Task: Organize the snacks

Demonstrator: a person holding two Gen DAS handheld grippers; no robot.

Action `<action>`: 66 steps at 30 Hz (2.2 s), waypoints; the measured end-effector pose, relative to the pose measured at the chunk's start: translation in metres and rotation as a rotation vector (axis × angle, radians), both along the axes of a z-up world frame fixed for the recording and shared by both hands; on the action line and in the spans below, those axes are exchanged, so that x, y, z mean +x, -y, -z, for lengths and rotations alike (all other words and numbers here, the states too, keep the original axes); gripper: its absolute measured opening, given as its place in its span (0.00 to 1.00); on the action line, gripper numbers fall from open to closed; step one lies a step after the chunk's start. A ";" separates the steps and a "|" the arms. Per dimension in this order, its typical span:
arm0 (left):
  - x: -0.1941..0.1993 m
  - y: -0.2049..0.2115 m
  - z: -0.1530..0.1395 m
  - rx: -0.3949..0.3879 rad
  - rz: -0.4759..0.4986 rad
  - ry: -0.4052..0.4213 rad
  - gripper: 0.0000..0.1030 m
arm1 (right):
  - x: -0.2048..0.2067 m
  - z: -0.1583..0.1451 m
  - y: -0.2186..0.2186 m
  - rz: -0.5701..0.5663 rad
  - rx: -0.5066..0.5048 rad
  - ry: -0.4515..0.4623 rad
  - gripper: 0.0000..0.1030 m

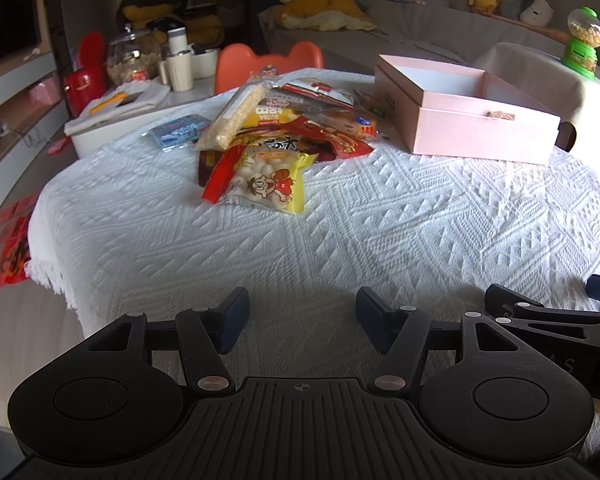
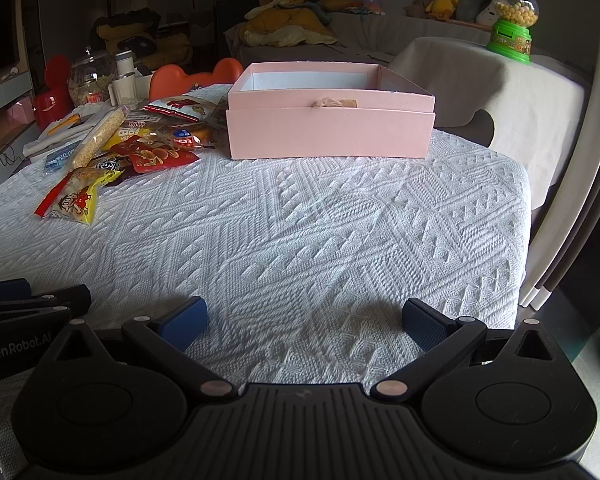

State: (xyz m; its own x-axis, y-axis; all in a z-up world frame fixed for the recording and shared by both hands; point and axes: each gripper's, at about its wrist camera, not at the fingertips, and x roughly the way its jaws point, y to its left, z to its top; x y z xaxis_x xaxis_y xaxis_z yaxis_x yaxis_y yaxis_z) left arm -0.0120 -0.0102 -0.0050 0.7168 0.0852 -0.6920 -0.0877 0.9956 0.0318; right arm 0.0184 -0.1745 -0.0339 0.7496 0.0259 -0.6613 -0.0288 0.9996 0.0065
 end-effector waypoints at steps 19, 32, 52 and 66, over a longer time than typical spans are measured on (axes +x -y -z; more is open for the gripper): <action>0.003 -0.001 -0.001 -0.003 0.003 -0.020 0.66 | 0.000 0.000 0.000 0.000 0.000 0.001 1.00; 0.038 -0.019 -0.019 -0.060 0.110 -0.253 0.60 | 0.027 -0.012 0.005 -0.116 -0.009 -0.175 1.00; 0.160 -0.136 -0.023 -0.731 -0.292 -0.426 0.46 | 0.054 -0.021 -0.013 0.129 0.004 -0.411 1.00; 0.189 -0.078 -0.027 -0.333 -0.242 -0.366 0.72 | 0.053 -0.026 -0.038 -0.096 -0.194 -0.300 1.00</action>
State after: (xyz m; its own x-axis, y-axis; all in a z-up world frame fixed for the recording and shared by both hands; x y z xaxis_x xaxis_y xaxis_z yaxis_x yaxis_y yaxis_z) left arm 0.1775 0.0678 0.0223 0.4112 -0.0486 -0.9102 -0.3581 0.9097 -0.2103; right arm 0.0710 -0.1369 -0.0078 0.5219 -0.0606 -0.8508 -0.1477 0.9760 -0.1601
